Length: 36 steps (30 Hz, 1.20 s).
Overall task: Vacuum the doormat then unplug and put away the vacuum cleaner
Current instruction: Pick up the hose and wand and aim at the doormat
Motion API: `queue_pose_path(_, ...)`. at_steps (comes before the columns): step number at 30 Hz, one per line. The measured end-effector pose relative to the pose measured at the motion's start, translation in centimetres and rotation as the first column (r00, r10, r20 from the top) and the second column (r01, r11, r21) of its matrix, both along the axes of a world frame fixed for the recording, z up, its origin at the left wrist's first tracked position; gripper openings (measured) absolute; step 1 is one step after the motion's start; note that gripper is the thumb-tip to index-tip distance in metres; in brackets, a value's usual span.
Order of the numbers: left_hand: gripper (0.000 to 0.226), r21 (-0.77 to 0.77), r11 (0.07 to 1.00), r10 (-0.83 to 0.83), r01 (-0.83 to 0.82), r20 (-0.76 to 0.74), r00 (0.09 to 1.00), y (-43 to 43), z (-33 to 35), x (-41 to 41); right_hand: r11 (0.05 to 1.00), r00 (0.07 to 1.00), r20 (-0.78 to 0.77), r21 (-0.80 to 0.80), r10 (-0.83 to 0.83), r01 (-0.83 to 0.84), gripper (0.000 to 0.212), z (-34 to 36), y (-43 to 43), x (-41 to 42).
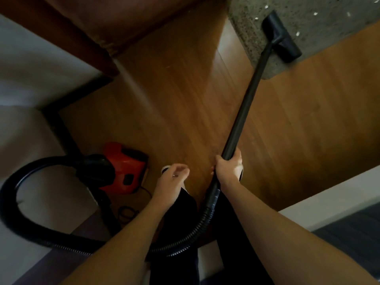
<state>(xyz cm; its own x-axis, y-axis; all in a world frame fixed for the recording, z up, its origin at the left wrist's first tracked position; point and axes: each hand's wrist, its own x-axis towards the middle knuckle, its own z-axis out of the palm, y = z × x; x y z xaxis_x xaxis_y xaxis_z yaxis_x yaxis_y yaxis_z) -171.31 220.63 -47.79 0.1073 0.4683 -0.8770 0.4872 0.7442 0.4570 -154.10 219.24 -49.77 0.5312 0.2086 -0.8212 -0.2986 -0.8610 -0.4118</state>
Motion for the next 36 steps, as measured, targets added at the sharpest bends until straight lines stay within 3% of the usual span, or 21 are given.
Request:
queue_pose_path(4, 0.016, 0.069, 0.998, 0.015, -0.004, -0.16, 0.987, -0.6, -1.5, -4.3, 1.0, 1.0, 0.023, -0.004, -0.003, 0.003, 0.056, -1.1, -0.2, -1.9)
queue_pose_path(8, 0.035, -0.036, 0.94, -0.33, 0.338, -0.338, 0.881, -2.6, -4.4, -10.0, 1.0, 0.998, 0.068, -0.01, -0.003, 0.004, 0.048, -2.8, -0.9, -4.4)
queue_pose_path(11, 0.05, -0.132, 0.872, -0.481, 0.471, -0.403, 0.779, -4.1, -6.4, -14.1, 1.0, 0.995, 0.1, -0.004, -0.005, 0.006, 0.046, -3.9, -1.4, -6.6)
queue_pose_path(14, 0.061, -0.172, 0.767, -0.625, 0.618, -0.418, 0.659, -4.7, -8.2, -17.0, 1.0, 0.995, 0.095, 0.012, -0.012, 0.011, 0.048, -5.3, -2.4, -8.7)
queue_pose_path(20, 0.077, -0.195, 0.47, -0.799, 0.861, -0.508, 0.322, -5.4, -11.9, -20.3, 0.999, 0.994, 0.106, 0.047, -0.023, 0.018, 0.049, -7.6, -4.7, -12.7)
queue_pose_path(23, 0.081, -0.207, 0.357, -0.832, 0.911, -0.514, 0.21, -5.2, -12.9, -20.5, 0.997, 0.996, 0.086, 0.072, -0.022, 0.016, 0.052, -8.0, -5.5, -13.5)
queue_pose_path(31, 0.084, -0.346, 0.185, -0.883, 0.92, -0.47, 0.001, -4.8, -15.1, -21.5, 0.996, 0.997, 0.07, 0.089, -0.013, 0.006, 0.049, -9.1, -6.2, -13.2)
queue_pose_path(36, 0.087, -0.401, 0.033, -0.862, 0.915, -0.475, -0.177, -5.4, -15.8, -22.5, 0.994, 0.997, 0.075, 0.113, -0.008, -0.001, 0.048, -9.7, -6.5, -13.3)
